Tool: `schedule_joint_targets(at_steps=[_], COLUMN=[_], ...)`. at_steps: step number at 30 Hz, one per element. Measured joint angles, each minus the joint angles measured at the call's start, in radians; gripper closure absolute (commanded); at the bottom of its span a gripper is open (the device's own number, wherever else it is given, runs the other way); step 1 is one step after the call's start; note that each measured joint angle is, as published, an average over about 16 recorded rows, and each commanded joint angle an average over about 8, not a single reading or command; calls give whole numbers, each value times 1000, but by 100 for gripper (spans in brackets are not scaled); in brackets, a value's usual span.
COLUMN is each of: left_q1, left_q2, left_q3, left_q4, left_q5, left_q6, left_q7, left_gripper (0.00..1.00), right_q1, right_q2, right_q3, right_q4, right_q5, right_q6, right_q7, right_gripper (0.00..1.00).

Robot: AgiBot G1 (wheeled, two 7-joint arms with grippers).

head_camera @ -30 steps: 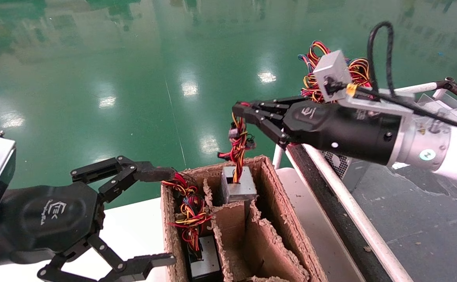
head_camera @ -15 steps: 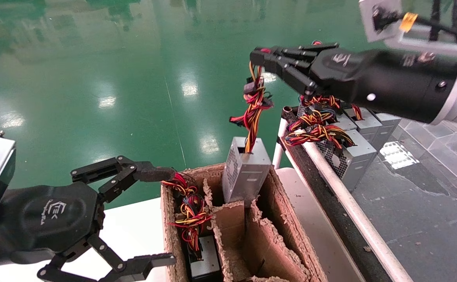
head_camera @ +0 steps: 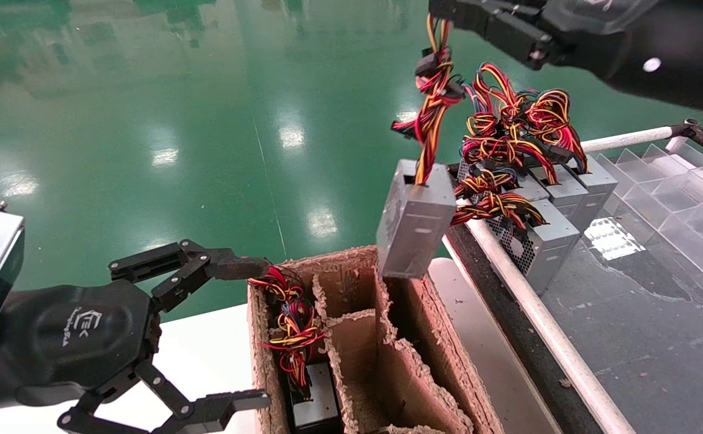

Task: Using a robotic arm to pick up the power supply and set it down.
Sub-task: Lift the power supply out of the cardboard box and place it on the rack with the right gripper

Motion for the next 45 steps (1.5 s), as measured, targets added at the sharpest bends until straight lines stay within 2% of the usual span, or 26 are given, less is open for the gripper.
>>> schedule_joint_targets(at_steps=[10,22,34,45], left_q1=[0,0,0,0], left_q2=[0,0,-1,-1], left_q3=[0,1,1,2], left_q4=[0,0,0,0], left_q5=[0,-1,-1,-1], left_q6=[0,0,-1,-1], left_q7=[0,0,1,1], left_gripper=[0,0,0,0], right_q1=[120,306,470,532], right_q2=[6,34,149,278], right_q3=[6,8,9,-25], right_q4=[-121,-325,-531,-691], right_q5=[4,-7,-44,-121], right_q6=[-63,-161,-242,-302], right_q7=[-14,-43,-107,-208], right_gripper=[100,100,100,100])
